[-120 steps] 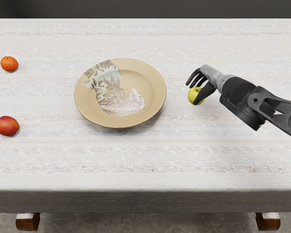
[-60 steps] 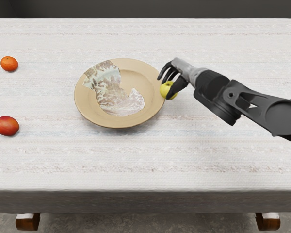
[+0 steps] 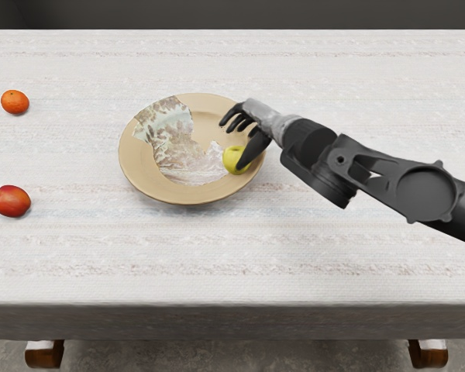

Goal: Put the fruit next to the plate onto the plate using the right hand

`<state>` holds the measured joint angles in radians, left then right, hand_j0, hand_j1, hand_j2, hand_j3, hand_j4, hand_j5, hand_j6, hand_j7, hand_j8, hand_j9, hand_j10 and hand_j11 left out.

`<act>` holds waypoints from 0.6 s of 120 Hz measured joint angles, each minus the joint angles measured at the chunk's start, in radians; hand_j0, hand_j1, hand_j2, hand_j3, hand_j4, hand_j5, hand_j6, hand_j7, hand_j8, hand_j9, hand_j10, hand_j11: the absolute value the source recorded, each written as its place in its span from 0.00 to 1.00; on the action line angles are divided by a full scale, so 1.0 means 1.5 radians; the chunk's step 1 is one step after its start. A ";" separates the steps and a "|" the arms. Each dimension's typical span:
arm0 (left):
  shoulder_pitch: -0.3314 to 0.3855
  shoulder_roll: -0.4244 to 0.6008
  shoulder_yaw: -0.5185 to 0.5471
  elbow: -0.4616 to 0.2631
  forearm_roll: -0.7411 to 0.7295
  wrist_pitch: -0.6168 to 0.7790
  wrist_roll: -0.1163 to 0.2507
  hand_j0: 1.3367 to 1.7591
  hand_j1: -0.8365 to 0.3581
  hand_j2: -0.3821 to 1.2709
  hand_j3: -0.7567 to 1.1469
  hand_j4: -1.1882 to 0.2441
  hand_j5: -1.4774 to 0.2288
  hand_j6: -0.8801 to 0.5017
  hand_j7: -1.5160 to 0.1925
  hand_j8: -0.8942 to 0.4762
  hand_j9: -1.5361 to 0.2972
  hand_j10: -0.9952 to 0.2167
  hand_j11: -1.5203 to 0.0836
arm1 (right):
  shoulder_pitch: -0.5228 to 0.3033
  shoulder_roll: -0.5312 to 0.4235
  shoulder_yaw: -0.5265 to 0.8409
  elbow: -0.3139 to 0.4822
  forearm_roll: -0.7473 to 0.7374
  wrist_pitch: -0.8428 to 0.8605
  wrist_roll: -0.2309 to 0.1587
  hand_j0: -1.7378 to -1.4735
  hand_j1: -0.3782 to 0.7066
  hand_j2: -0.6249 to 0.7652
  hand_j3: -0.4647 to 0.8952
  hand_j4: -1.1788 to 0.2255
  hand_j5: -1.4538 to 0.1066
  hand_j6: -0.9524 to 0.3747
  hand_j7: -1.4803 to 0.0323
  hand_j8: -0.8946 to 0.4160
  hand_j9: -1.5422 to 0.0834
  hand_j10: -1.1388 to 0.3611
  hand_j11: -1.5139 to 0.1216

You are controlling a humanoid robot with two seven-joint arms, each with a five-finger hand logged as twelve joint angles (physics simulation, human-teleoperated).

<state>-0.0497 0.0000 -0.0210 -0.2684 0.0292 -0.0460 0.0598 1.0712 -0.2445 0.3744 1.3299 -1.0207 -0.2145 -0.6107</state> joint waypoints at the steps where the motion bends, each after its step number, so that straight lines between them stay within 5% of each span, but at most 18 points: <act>1: 0.000 0.000 0.000 0.000 0.000 0.000 0.000 0.76 0.99 0.23 0.40 0.83 0.87 0.64 0.89 0.65 0.84 0.82 0.95 | 0.000 0.000 0.000 0.000 0.000 0.000 0.000 0.30 0.40 0.55 0.34 0.57 0.60 0.43 0.65 0.51 0.64 0.57 0.62; 25: 0.000 0.000 0.000 0.000 0.000 0.000 0.000 0.76 0.99 0.23 0.40 0.83 0.87 0.64 0.89 0.65 0.84 0.82 0.95 | -0.003 -0.027 0.021 0.027 0.008 0.003 0.000 0.30 0.19 0.48 0.34 0.73 0.79 0.60 0.84 0.60 0.82 0.67 0.80; 39: 0.001 0.000 0.001 0.000 0.000 0.000 0.000 0.76 0.99 0.23 0.40 0.83 0.87 0.64 0.89 0.65 0.84 0.82 0.95 | -0.020 -0.061 0.076 0.049 0.108 0.069 0.000 0.30 0.13 0.47 0.34 0.77 0.85 0.64 0.89 0.63 0.87 0.70 0.84; 72: 0.022 0.000 0.001 0.000 0.000 0.000 0.000 0.76 0.99 0.23 0.40 0.83 0.87 0.64 0.89 0.65 0.84 0.82 0.95 | -0.227 -0.196 0.396 0.065 0.339 0.481 0.000 0.30 0.07 0.45 0.34 0.81 0.90 0.69 0.94 0.66 0.91 0.73 0.89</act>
<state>-0.0170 0.0000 -0.0192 -0.2689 0.0287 -0.0460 0.0602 0.7309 -0.5389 0.9678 1.4267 -0.5128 0.5065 -0.6109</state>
